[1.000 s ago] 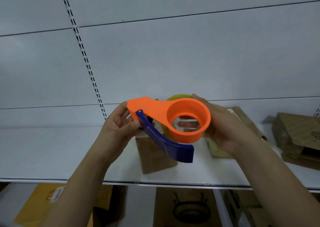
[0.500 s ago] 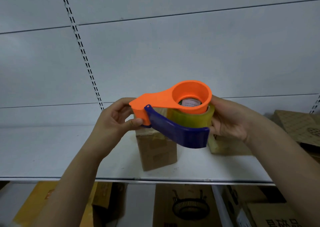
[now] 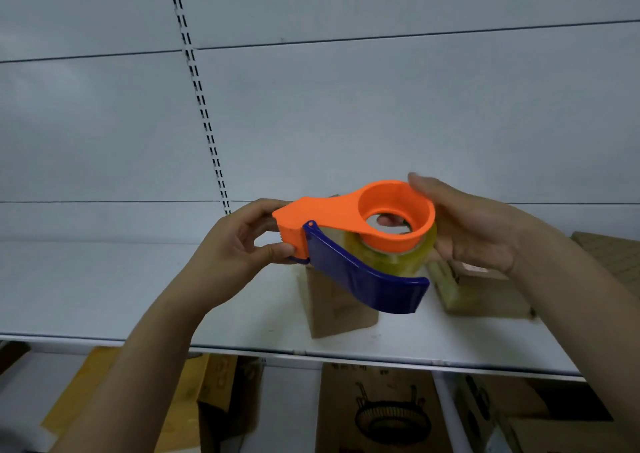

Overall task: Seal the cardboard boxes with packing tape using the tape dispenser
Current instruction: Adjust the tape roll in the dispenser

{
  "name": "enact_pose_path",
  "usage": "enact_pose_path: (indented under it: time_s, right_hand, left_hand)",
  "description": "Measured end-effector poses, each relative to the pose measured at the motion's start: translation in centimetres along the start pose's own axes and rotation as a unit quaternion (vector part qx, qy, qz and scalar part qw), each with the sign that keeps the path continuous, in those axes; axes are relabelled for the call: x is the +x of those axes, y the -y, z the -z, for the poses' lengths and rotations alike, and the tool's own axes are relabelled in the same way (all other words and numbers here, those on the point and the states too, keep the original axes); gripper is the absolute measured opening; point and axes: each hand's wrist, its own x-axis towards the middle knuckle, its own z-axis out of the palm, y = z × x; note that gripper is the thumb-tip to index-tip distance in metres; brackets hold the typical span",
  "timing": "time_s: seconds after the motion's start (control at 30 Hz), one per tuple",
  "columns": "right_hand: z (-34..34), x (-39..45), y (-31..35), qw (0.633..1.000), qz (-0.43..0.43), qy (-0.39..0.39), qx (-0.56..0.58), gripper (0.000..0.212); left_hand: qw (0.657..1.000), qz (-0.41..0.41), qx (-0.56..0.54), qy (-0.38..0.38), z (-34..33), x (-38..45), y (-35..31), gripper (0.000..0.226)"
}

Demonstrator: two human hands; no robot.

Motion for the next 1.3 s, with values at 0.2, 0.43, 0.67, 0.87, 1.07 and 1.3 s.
enact_pose_path:
  time_s: [0.2,0.43,0.67,0.87,1.07,1.3]
  right_hand:
    - [-2.1,1.6,0.6,0.998,0.042,-0.05,-0.017,0.048]
    - [-5.4,3.5,0.5,0.985,0.141,-0.082,-0.057,0.04]
    - [-8.5,7.1,-1.3,0.957,0.211,-0.186,-0.076,0.023]
    - [-8.9,9.7,-1.3,0.94,0.251,-0.205,-0.102,0.02]
    - [-9.4,12.0,-2.2,0.913,0.293,-0.241,-0.15,0.02]
    - [-10.4,12.3,-4.5,0.862,0.325,-0.142,-0.362,0.054]
  left_hand:
    - [0.999,0.0,0.026,-0.027,2.7,-1.1,0.3,0.043]
    - [0.984,-0.019,0.033,-0.175,4.3,-1.1,2.0,0.039]
    - [0.963,-0.001,-0.063,-0.261,4.0,0.8,5.4,0.045]
    - [0.956,0.021,-0.031,-0.292,4.3,1.9,6.3,0.047]
    - [0.928,0.15,-0.274,-0.202,4.0,2.8,5.1,0.064]
    - [0.884,0.11,-0.301,-0.341,2.3,4.9,4.9,0.087]
